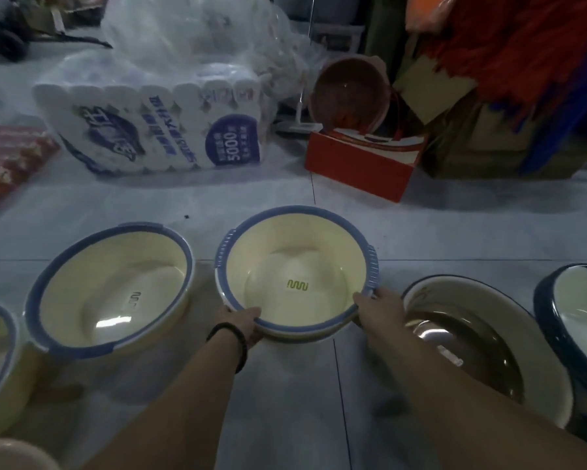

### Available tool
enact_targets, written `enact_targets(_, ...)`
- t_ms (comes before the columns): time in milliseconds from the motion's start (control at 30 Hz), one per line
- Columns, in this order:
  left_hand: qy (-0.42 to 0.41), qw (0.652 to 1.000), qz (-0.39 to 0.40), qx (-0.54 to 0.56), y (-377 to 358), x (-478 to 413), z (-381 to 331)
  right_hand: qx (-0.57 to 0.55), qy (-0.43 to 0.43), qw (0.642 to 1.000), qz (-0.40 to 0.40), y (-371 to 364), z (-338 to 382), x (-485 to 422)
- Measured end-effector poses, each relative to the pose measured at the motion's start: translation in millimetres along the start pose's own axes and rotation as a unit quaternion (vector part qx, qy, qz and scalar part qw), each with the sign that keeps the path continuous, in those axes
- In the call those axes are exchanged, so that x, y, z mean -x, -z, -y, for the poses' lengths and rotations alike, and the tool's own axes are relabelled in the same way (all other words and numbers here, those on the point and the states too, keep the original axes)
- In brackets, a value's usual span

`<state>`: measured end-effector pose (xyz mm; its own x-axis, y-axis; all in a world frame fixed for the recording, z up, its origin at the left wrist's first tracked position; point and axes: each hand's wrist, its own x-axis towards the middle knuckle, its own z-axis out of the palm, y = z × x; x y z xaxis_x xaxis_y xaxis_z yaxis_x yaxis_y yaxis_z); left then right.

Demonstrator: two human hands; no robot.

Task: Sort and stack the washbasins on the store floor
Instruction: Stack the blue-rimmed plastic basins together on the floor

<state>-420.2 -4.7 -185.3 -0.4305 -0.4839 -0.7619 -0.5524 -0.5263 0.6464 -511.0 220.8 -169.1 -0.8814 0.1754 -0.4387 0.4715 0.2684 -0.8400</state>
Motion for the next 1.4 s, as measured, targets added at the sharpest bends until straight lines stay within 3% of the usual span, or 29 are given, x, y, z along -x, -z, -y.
enact_targets(133,-0.055,0.991,-0.043,-0.111,-4.7,-9.2,14.2,0.017,-0.028,0.999,0.001,-6.3,-21.9,-7.6)
enact_targets(200,-0.070,0.990,-0.057,-0.110,-9.8,-9.9,17.7,0.027,-0.057,0.998,0.005,-10.6,-25.8,-6.1)
enact_targets(367,0.011,0.998,-0.045,-0.042,-10.6,-22.3,36.0,-0.048,-0.120,0.990,0.060,-12.8,-31.1,4.0)
enact_targets(533,0.027,0.999,-0.037,-0.019,7.0,-20.0,54.5,-0.027,-0.136,0.990,0.031,-13.7,-45.6,8.1)
enact_targets(633,0.080,0.996,-0.028,-0.006,23.6,-18.1,66.3,0.047,-0.121,0.991,0.032,-10.6,-49.8,18.3)
enact_targets(767,0.150,0.986,0.005,-0.067,56.4,15.0,71.8,0.200,-0.047,0.978,0.034,-8.4,-62.6,34.3)
enact_targets(900,0.226,0.970,0.021,-0.087,95.3,32.0,82.0,0.271,-0.084,0.957,0.054,-17.0,-73.2,47.5)
enact_targets(1067,0.192,0.959,0.014,-0.208,141.4,49.3,82.7,0.310,-0.102,0.937,0.124,-29.6,-75.2,60.8)
enact_targets(1167,0.159,0.958,0.012,-0.239,163.1,56.9,77.5,0.328,-0.124,0.928,0.124,-36.8,-65.6,74.1)
enact_targets(1267,0.128,0.959,-0.009,-0.253,184.2,58.3,63.1,0.412,-0.079,0.903,0.099,-47.0,-51.4,91.2)
enact_targets(1400,0.087,0.980,-0.014,-0.178,214.2,47.0,25.8,0.457,0.070,0.886,0.046,-78.8,-24.9,111.5)
